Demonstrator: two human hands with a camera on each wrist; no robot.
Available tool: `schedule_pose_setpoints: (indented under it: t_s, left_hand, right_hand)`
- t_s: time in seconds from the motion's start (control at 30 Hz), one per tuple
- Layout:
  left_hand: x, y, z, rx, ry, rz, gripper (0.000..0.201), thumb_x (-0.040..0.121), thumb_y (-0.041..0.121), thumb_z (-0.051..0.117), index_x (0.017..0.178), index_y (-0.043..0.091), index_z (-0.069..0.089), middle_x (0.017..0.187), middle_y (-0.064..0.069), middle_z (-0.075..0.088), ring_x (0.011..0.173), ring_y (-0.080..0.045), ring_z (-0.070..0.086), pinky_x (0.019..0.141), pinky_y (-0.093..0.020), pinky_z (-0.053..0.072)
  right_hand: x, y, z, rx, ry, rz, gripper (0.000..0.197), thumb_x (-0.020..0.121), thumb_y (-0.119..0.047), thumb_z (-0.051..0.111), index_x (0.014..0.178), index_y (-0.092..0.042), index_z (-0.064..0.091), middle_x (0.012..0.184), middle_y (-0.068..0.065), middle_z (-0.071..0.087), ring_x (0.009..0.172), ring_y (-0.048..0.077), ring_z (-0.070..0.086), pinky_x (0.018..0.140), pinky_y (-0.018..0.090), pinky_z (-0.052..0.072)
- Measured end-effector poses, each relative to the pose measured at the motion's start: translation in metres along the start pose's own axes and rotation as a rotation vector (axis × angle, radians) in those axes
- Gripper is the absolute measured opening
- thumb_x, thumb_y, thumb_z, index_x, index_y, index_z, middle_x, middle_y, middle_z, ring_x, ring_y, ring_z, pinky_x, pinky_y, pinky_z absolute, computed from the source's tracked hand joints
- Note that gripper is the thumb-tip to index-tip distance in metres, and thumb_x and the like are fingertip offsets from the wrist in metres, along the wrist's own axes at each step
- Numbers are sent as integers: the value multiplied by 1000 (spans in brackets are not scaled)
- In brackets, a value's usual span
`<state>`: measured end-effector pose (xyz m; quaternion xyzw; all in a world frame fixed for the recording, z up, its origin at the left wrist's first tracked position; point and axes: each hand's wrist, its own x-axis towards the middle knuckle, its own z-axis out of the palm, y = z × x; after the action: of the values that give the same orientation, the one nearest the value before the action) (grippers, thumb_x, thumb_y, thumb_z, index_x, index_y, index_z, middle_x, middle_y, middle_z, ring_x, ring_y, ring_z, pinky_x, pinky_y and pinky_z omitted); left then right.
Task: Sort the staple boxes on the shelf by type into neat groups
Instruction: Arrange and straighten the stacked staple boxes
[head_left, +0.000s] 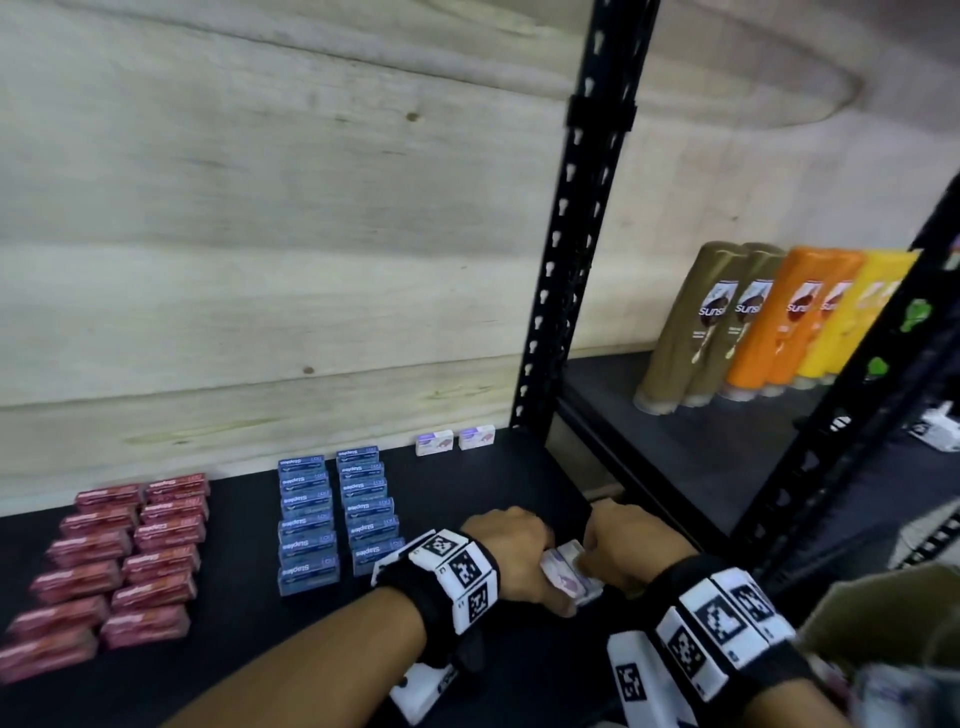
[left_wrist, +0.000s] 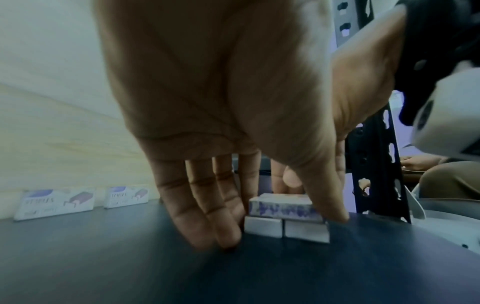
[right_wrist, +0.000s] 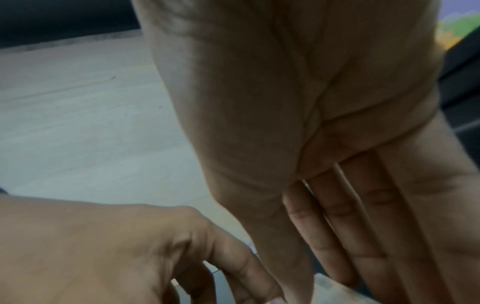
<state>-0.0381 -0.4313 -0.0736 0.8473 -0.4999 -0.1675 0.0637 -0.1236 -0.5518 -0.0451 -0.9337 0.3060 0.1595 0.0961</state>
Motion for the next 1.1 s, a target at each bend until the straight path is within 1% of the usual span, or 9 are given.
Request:
schedule_pose_setpoints:
  t_s: [0.17,0.27,0.43,0.57,0.73,0.8,0.9,1.0,1.1]
  left_hand:
    - [-7,-10,-4,-13,-2,5,47,73,48,75,110,21,64,108,-2,63,95,-24,63,68,-29,47]
    - [-19,-23,-5,-19,-19,4,54,71,41,77,118,24,59,111,0,61,92,-22,60,74,-33,53]
    - [-45,-42,1,-42,-18,7,66,70,43,76,128,28,46,107,2,56,92,-20,57,68,-30,47]
    - [-71,-56,3,-51,-10,20,75,76,46,70,142,34,37,118,-3,57,106,-25,54,78,-30,46]
    - [-108,-72,4,-92,-23,-2,62,73,41,74,123,33,39,113,6,59,90,-15,56,76,-34,53]
    - [-121,-75,6,-67,10,-12,54,73,42,73,114,31,39,100,7,62,80,-14,57,71,-35,54]
    - [-138,-80,10,23,64,-49,50,74,45,69,110,27,39,97,4,61,81,-18,57,73,-38,55]
    - [-149,-83,15,84,95,-81,58,76,47,67,122,26,38,104,1,61,91,-24,60,78,-36,53]
    - [-156,-85,18,145,103,-56,67,79,48,63,138,34,33,114,-1,61,101,-26,59,83,-36,51]
  right_hand:
    - [-5,0,3,-16,5,8,37,89,-25,68,124,-13,61,124,8,63,111,22,62,91,30,53]
    - [-7,-1,1,-10,19,14,39,88,-27,71,123,-13,60,123,8,63,110,22,63,91,30,53]
    - [-15,-8,-3,-27,28,-27,27,84,-28,73,109,-19,71,116,3,67,107,20,63,93,31,53]
    - [-22,-19,-1,-27,62,-156,14,82,-30,75,95,-30,69,105,-5,67,102,17,63,88,29,52]
    - [-30,-41,9,1,-44,-375,15,78,-22,78,79,-33,68,80,-13,63,73,5,64,70,22,53]
    - [-30,-49,15,-1,-60,-419,17,78,-22,79,79,-34,68,77,-16,60,75,5,62,71,23,54]
    - [-32,-60,23,-10,-65,-458,15,77,-22,79,79,-33,69,78,-15,63,80,6,64,78,26,56]
    - [-33,-68,29,-15,-69,-475,15,76,-23,79,79,-33,68,79,-15,64,82,7,65,83,31,56]
    - [-35,-72,33,-9,-56,-504,19,77,-23,76,85,-33,62,82,-13,66,79,1,60,75,24,53]
